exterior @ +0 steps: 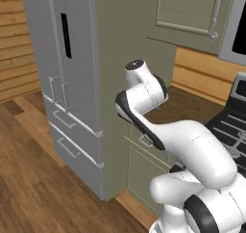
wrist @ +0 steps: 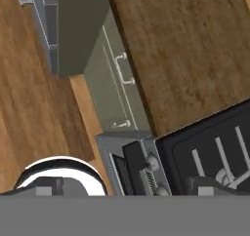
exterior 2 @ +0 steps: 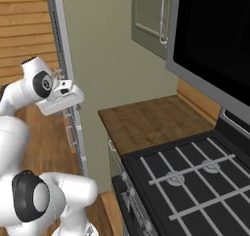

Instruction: Take a straw from the drawer in front and place it inside the glass cup on the dining counter.

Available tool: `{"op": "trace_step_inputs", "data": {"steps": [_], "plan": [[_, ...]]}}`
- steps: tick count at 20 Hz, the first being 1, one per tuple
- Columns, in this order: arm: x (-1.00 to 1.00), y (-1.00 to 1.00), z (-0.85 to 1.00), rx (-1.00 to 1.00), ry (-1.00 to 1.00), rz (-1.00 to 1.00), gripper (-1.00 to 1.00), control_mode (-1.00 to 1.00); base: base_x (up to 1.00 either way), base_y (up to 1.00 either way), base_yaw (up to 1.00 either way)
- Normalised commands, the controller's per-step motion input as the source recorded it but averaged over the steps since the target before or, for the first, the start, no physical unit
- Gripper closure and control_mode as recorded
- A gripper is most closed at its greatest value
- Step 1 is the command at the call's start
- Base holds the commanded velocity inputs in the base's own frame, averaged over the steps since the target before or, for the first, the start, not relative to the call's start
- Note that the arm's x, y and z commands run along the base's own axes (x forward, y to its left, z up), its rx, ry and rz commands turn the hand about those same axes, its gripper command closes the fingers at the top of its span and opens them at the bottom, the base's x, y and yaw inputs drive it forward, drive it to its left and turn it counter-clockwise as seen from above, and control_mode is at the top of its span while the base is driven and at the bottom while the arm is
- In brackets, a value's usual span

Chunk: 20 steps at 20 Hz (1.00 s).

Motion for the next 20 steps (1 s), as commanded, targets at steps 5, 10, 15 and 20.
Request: {"op": "trace_step_inputs", "data": {"steps": [5,10,15,20], "plan": [[0.27,0.65,-0.77,-0.45,0.0,-0.05,-1.0,-1.0,0.0,0.0,0.0],[0.39,0.38,-0.82,-0.46,0.0,-0.09,-1.0,-1.0,0.0,0.0,0.0],[0.33,0.04,-0.79,-0.39,0.0,-0.09,-1.0,-1.0,0.0,0.0,0.0],[0.32,-0.01,-0.7,-0.29,0.0,-0.13,-1.0,-1.0,0.0,0.0,0.0]]}}
